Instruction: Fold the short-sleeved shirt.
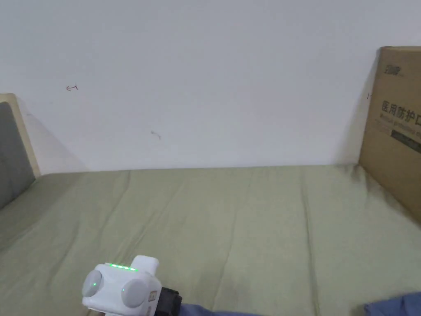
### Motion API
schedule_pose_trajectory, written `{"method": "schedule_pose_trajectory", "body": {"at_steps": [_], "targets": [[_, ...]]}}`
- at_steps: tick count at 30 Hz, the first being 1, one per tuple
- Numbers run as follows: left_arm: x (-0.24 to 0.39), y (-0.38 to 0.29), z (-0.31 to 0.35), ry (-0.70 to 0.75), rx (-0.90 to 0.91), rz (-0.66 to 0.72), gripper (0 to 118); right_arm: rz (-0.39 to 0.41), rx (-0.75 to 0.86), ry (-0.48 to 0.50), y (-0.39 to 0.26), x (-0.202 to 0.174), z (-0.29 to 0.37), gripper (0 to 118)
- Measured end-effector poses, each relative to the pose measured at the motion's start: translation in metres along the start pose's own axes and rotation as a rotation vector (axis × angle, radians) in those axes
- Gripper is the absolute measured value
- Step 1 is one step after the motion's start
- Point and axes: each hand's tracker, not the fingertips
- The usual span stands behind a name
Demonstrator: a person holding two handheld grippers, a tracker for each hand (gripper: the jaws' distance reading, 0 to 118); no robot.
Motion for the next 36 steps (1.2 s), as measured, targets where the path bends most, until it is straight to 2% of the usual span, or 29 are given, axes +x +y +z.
{"method": "schedule_pose_trajectory", "body": {"at_steps": [2, 3, 4, 6, 7, 8, 9, 11, 13, 16, 18, 21, 24, 25, 27, 28, 29, 30, 31, 32, 34, 36], "targets": [[0.004, -0.012, -0.025, 0.064, -0.084, -0.022, 116, -0.011, -0.021, 0.006, -0.002, 0.002, -0.002, 0], [0.001, -0.017, -0.026, 0.010, -0.036, 0.024, 117, -0.012, -0.030, 0.005, -0.003, 0.003, -0.002, 0], [-0.001, -0.018, -0.022, 0.023, 0.013, 0.073, 118, -0.011, -0.037, 0.005, -0.003, 0.003, -0.002, 0], [0.002, -0.017, -0.018, 0.027, 0.001, 0.064, 116, -0.003, -0.043, -0.002, -0.004, 0.004, -0.002, 0], [0.005, -0.019, -0.012, 0.037, 0.027, 0.048, 111, -0.003, -0.044, -0.007, -0.005, 0.005, -0.001, 0], [0.009, -0.021, -0.003, 0.027, 0.086, 0.012, 93, -0.010, -0.044, -0.008, -0.005, 0.007, 0.000, 0], [0.017, -0.023, 0.006, 0.027, 0.131, -0.021, 68, -0.027, -0.044, -0.008, -0.004, 0.010, 0.001, 0], [0.032, -0.026, 0.023, 0.017, 0.182, -0.090, 0, -0.075, -0.044, -0.009, -0.003, 0.014, 0.002, 0], [0.048, -0.032, 0.034, 0.141, 0.225, -0.157, 0, -0.128, -0.043, -0.014, -0.001, 0.020, 0.002, 0], [0.040, -0.034, 0.061, 0.044, 0.307, -0.057, 0, -0.213, -0.036, 0.000, 0.009, 0.036, -0.003, 0], [0.037, -0.037, 0.090, 0.031, 0.369, 0.002, 0, -0.235, -0.059, 0.007, 0.020, 0.054, -0.019, 0], [0.029, -0.044, 0.132, -0.039, 0.427, 0.010, 0, -0.230, -0.237, -0.013, 0.026, 0.090, -0.069, 0], [0.030, -0.053, 0.162, -0.058, 0.452, -0.019, 0, -0.344, -0.420, 0.006, 0.016, 0.134, -0.126, 0], [0.031, -0.055, 0.169, -0.061, 0.457, -0.028, 0, -0.384, -0.457, -0.023, 0.010, 0.146, -0.144, 0], [0.035, -0.059, 0.182, -0.065, 0.465, -0.038, 0, -0.390, -0.591, -0.033, 0.000, 0.165, -0.178, 3], [0.035, -0.060, 0.187, -0.066, 0.470, -0.037, 0, -0.396, -0.618, -0.054, -0.007, 0.173, -0.191, 19], [0.035, -0.061, 0.190, -0.071, 0.473, -0.035, 0, -0.381, -0.679, -0.082, -0.014, 0.178, -0.205, 68], [0.036, -0.063, 0.193, -0.075, 0.476, -0.031, 0, -0.371, -0.760, -0.108, -0.023, 0.183, -0.219, 105], [0.037, -0.062, 0.196, -0.075, 0.479, -0.025, 0, -0.369, -0.794, -0.127, -0.031, 0.186, -0.226, 118], [0.038, -0.064, 0.198, -0.070, 0.485, -0.019, 0, -0.364, -0.764, -0.141, -0.033, 0.186, -0.231, 117], [0.038, -0.067, 0.203, -0.043, 0.503, -0.011, 0, -0.376, -0.820, -0.196, -0.041, 0.193, -0.246, 117], [0.053, -0.067, 0.216, -0.036, 0.513, -0.008, 0, -0.408, -0.882, -0.186, -0.064, 0.205, -0.264, 117]]}}
